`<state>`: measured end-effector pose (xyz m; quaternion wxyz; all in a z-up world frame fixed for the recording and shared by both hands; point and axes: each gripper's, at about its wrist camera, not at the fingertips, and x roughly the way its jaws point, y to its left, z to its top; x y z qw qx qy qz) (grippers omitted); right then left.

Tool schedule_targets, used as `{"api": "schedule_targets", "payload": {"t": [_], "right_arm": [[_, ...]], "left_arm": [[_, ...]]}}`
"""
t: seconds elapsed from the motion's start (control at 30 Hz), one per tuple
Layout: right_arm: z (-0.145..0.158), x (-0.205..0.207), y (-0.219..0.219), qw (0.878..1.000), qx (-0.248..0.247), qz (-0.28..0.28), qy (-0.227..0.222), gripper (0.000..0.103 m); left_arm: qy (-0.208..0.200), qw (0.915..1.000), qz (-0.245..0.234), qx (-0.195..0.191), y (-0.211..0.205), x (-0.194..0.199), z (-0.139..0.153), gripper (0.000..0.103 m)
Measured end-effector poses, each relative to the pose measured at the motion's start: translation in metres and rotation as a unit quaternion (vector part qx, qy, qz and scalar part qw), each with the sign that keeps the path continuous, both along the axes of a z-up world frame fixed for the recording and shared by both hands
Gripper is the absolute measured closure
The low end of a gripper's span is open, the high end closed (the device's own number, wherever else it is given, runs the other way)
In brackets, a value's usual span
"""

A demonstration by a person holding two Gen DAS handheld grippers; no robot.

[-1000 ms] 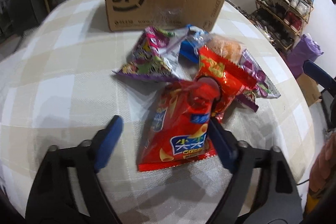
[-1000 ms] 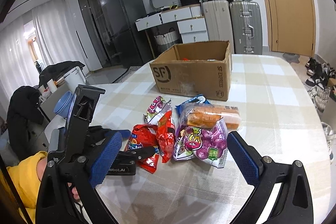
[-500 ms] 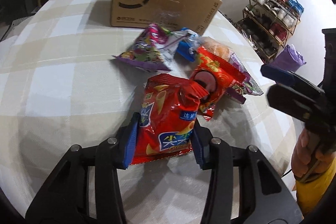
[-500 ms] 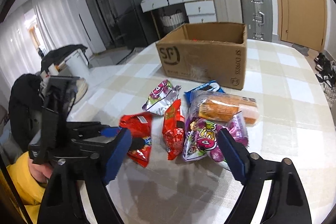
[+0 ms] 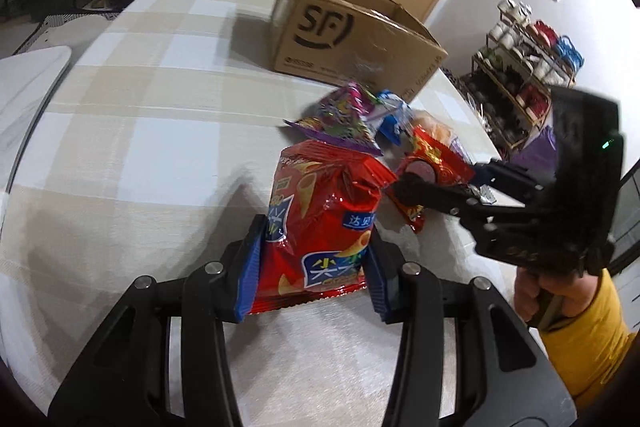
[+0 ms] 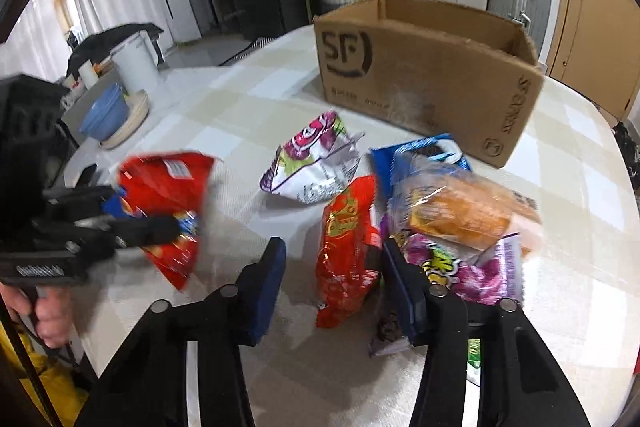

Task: Organize snacks
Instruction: 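Lift the red chip bag with the left gripper while the right grasps the red stick snack pack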

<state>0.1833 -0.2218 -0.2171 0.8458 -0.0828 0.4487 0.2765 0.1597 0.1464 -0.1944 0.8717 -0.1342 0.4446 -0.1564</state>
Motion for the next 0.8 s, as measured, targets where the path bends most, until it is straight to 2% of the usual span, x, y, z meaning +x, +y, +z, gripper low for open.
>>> {"api": "schedule_targets", "payload": {"t": [0.07,0.13,0.33,0.43,0.57,0.8], "right_arm": [[-0.006,0.001,0.005,1.000,-0.012,0.004,0.003,0.063],[-0.011,0.002,0.008,1.000,-0.023,0.003,0.006,0.077],[-0.008,-0.005,0.009,1.000,-0.005,0.006,-0.006,0.079],[0.000,-0.007,0.001,1.000,0.026,-0.002,0.001,0.079],[0.018,-0.011,-0.017,0.996,0.091,-0.014,0.011,0.079],[0.060,-0.025,-0.055,0.980,0.197,-0.025,0.002,0.079]], "left_arm": [[-0.001,1.0000,0.005,-0.002,0.007,-0.003,0.001,0.061],[-0.001,0.9999,0.009,-0.004,0.013,-0.006,0.001,0.061],[-0.006,0.9998,0.019,-0.007,0.020,-0.013,0.003,0.061],[-0.011,0.9997,0.022,-0.007,0.021,-0.018,0.008,0.061],[-0.020,0.9996,0.021,-0.004,0.019,-0.025,0.017,0.061],[-0.040,0.9991,0.016,0.007,0.010,-0.039,0.040,0.061]]}}
